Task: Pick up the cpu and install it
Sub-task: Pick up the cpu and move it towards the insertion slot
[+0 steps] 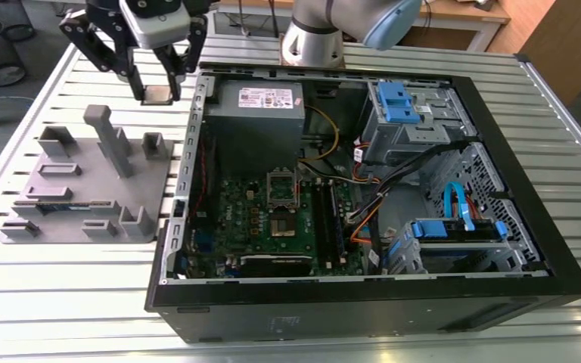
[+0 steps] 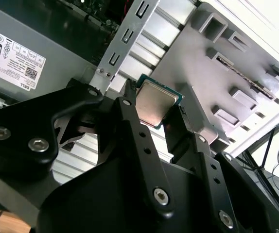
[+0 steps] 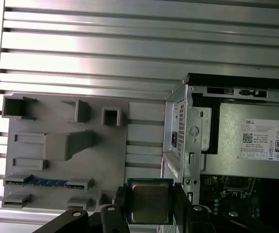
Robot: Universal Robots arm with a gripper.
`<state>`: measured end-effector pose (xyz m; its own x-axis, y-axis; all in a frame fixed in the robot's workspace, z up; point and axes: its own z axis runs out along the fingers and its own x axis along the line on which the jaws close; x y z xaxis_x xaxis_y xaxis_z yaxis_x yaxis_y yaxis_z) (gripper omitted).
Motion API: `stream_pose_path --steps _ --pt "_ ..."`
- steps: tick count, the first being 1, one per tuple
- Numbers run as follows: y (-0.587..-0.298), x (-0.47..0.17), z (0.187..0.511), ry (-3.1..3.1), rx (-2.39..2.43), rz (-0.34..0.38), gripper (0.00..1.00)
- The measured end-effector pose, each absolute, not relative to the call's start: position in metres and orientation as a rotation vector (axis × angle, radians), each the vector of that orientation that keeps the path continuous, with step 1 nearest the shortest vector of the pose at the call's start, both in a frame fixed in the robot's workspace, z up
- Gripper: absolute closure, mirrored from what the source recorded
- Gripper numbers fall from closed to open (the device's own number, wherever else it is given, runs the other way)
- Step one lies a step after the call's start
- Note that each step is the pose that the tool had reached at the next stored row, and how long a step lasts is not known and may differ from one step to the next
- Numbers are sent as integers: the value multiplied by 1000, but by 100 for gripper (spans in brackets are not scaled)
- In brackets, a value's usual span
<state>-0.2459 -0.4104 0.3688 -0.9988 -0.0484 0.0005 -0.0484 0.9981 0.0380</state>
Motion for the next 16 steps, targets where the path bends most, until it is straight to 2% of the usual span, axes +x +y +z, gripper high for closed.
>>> stream_pose_path --steps 16 --pt "-410 -204 367 -3139 76 -60 53"
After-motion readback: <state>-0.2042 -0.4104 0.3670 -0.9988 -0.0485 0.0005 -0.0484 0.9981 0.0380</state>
